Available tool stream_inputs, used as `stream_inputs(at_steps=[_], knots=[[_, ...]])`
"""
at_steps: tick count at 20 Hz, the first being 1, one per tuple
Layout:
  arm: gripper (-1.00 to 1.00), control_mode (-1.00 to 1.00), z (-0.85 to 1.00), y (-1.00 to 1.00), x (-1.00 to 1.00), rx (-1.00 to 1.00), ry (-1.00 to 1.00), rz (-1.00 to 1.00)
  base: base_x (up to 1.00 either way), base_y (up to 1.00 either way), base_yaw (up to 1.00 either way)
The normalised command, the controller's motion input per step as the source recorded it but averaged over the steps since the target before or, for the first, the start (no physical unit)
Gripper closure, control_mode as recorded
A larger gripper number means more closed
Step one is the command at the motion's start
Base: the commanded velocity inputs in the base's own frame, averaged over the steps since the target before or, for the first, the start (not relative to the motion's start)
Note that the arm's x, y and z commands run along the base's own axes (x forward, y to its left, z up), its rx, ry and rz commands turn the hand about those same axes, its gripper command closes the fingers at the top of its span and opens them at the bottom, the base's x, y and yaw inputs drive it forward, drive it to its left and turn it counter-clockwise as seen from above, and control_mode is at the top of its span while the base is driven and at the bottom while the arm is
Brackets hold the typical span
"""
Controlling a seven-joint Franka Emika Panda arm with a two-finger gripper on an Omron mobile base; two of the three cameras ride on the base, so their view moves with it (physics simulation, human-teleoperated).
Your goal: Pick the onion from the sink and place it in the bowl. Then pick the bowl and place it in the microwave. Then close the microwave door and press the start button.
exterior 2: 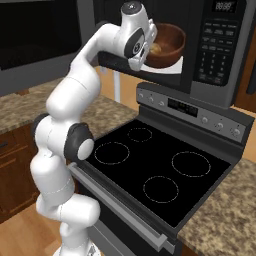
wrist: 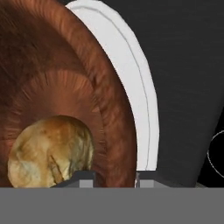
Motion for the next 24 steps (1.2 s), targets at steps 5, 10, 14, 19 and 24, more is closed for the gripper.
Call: stream_inputs(at_steps=[5, 10, 14, 19, 24], knots=[[-1.00, -1.00, -0.49, 0.00, 0.00, 0.00, -0.31, 0.01, 0.00, 0.00, 0.00], [-1.00, -1.00, -0.08, 0.08, 0.14, 0.00, -0.34, 0.00, 0.00, 0.00, 0.00], [-1.00, -1.00, 0.00, 0.13, 0.03, -0.01, -0.41, 0.01, 0.00, 0.00, 0.00], [-1.00, -1.00, 0.13, 0.07, -0.25, -0.01, -0.33, 0.01, 0.00, 0.00, 0.00], [-1.00, -1.00, 0.45, 0.07, -0.96, -0.09, 0.00, 0.00, 0.00, 0.00, 0.00]])
